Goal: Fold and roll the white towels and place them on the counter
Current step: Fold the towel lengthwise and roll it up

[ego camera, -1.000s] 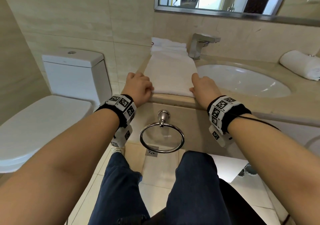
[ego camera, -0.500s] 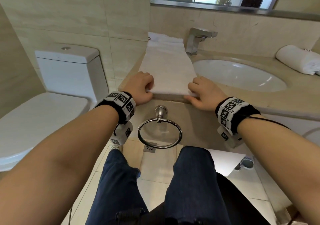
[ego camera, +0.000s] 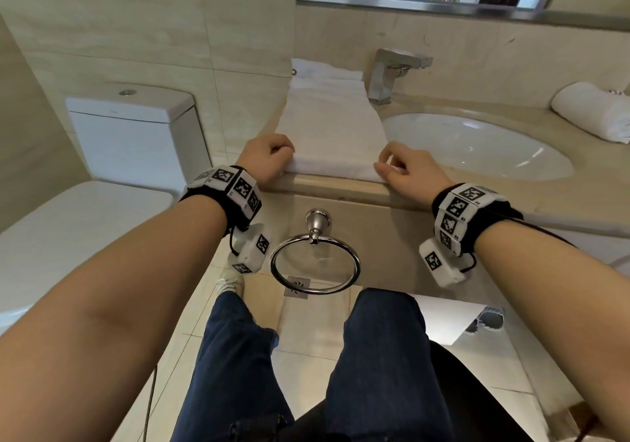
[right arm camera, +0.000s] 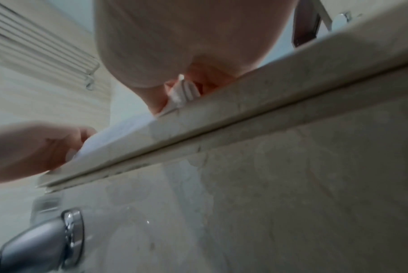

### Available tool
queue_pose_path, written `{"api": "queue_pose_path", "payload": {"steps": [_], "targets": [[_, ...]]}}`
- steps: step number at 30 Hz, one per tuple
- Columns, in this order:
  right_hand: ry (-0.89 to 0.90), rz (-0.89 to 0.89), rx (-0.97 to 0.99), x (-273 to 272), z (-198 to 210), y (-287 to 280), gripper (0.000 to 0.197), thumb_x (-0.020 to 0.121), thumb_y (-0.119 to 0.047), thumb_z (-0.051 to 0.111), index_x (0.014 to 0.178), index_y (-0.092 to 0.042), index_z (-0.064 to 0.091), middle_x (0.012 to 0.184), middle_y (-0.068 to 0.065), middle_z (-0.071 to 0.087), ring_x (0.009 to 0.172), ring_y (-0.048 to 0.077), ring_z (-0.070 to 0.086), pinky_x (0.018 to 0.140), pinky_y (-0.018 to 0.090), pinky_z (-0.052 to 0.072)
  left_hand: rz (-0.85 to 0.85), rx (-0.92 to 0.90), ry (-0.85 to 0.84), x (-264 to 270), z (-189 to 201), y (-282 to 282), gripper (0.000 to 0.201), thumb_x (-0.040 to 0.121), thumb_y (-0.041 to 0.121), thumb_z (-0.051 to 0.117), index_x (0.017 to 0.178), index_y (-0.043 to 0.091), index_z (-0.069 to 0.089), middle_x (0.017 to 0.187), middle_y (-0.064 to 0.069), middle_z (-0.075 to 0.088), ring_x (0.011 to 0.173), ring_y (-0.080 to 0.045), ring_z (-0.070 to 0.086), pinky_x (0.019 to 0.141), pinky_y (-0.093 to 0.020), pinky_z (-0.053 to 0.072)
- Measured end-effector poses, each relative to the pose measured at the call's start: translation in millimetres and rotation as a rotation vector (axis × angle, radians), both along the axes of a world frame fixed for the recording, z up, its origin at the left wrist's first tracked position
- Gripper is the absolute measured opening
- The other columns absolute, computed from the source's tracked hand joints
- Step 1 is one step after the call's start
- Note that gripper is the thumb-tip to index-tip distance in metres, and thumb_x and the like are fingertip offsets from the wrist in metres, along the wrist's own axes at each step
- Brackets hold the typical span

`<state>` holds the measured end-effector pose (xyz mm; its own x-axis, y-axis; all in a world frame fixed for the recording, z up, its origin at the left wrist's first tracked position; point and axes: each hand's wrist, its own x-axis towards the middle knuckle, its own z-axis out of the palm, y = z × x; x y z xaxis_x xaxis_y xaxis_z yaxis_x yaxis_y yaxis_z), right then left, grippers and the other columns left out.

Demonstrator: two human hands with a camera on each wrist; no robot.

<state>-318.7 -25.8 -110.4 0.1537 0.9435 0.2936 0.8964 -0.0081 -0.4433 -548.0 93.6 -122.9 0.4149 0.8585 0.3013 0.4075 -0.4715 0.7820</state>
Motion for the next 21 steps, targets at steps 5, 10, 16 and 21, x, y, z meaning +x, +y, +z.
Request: {"api": "queue_pose_path", "payload": {"steps": [5,10,16,21], "targets": [[0.171,-0.035,-0.072,-2,5,9,0.013,0.094,-0.022,0.048,0.105,-0.016,0.047,0.077,0.010,0.056,0.068,0.018,0.049,0.063,0.028,0.036,0.014,0.056,0.082,6,4,3,0.043,0.074,0.028,0.031,0.088,0.006,0.066,0.091,-0.001,0.058,0.089,-0.017,0.048,0.077,-0.025,0.036],[0.200,-0.170,-0.157,-3,8,28,0.016,0.084,-0.018,0.051,0.100,-0.017,0.047,0.081,0.002,0.052,0.082,0.024,0.052,0.072,0.033,0.040,0.145,0.080,0.276,16,9,2,0.030,0.087,0.019,0.036,0.092,0.008,0.064,0.088,-0.005,0.057,0.081,-0.023,0.050,0.070,-0.028,0.038],[0.081,-0.312,-0.189,-7,16,35,0.014,0.081,-0.020,0.055,0.094,-0.017,0.052,0.103,0.007,0.055,0.102,0.029,0.052,0.093,0.041,0.042,0.272,-0.030,0.332,27,18,1,0.014,0.078,0.017,0.048,0.089,0.013,0.057,0.077,0.000,0.050,0.077,-0.023,0.051,0.061,-0.027,0.040],[-0.243,-0.262,-0.053,-32,15,38,0.030,0.083,0.004,0.044,0.112,-0.002,0.048,0.122,0.020,0.040,0.111,0.037,0.041,0.088,0.040,0.037,0.274,0.250,0.477,38,21,0,0.025,0.080,0.012,0.054,0.104,0.014,0.056,0.117,-0.007,0.050,0.112,-0.030,0.042,0.093,-0.037,0.033]]}}
